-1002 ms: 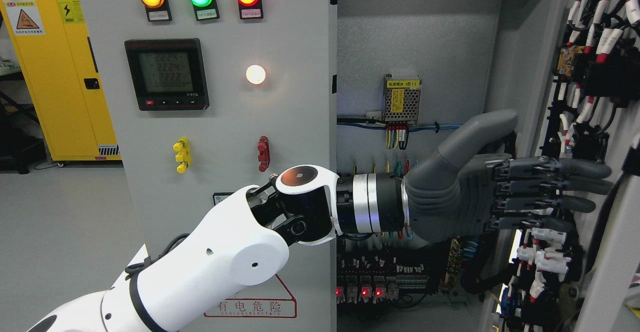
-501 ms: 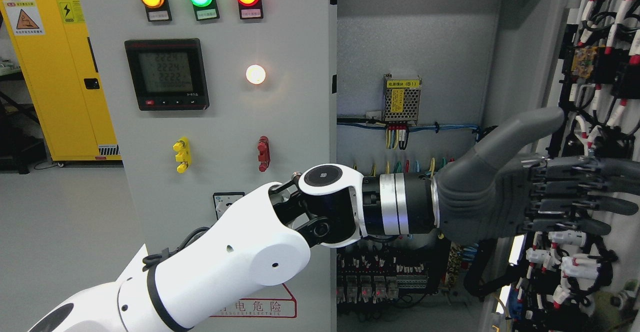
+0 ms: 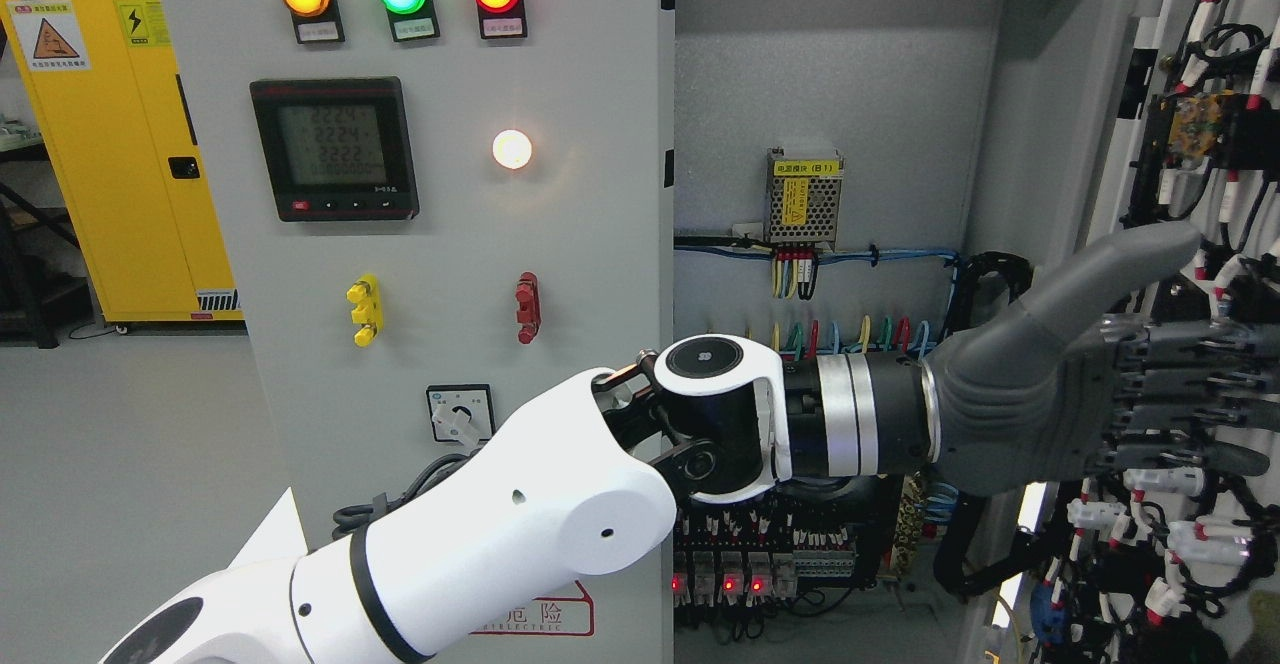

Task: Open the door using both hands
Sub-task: 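Push the inner edge of the button door outward with the left hand, then keep pushing the button door wide open with the left hand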

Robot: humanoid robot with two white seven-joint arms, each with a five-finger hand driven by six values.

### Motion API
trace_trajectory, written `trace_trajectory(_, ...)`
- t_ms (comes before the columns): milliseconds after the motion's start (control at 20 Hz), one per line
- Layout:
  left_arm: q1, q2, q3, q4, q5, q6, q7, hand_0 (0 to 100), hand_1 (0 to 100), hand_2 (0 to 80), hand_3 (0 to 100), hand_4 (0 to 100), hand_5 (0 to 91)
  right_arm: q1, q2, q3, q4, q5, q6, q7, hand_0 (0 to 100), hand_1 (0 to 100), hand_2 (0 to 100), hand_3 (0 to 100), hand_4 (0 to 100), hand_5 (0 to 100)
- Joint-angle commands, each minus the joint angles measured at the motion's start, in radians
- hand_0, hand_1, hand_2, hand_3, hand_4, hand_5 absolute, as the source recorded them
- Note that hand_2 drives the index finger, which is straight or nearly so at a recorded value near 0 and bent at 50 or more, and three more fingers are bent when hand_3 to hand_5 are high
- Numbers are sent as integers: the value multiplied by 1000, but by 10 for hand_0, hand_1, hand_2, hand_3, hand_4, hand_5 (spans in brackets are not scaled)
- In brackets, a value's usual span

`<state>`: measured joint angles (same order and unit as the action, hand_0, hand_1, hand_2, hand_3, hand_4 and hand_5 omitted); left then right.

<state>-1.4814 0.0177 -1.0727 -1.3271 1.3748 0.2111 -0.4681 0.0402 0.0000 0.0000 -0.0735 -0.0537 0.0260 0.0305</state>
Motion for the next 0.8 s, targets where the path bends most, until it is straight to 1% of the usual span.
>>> trace_trajectory(0,-2,-64,-21,49,3,-6,2,0,0,0,0,0,0,0,14,2,0,0,0,0,215,102,0,0,0,0)
trace_trajectory(601,-39,-68,-21,49,3,-6,-3,0,0,0,0,0,0,0,14,2,0,0,0,0,215,101,0,0,0,0)
trace_trajectory(752,-40,-90,-21,60,1,-6,-3,0,0,0,0,0,0,0,14,2,0,0,0,0,215,101,0,0,0,0)
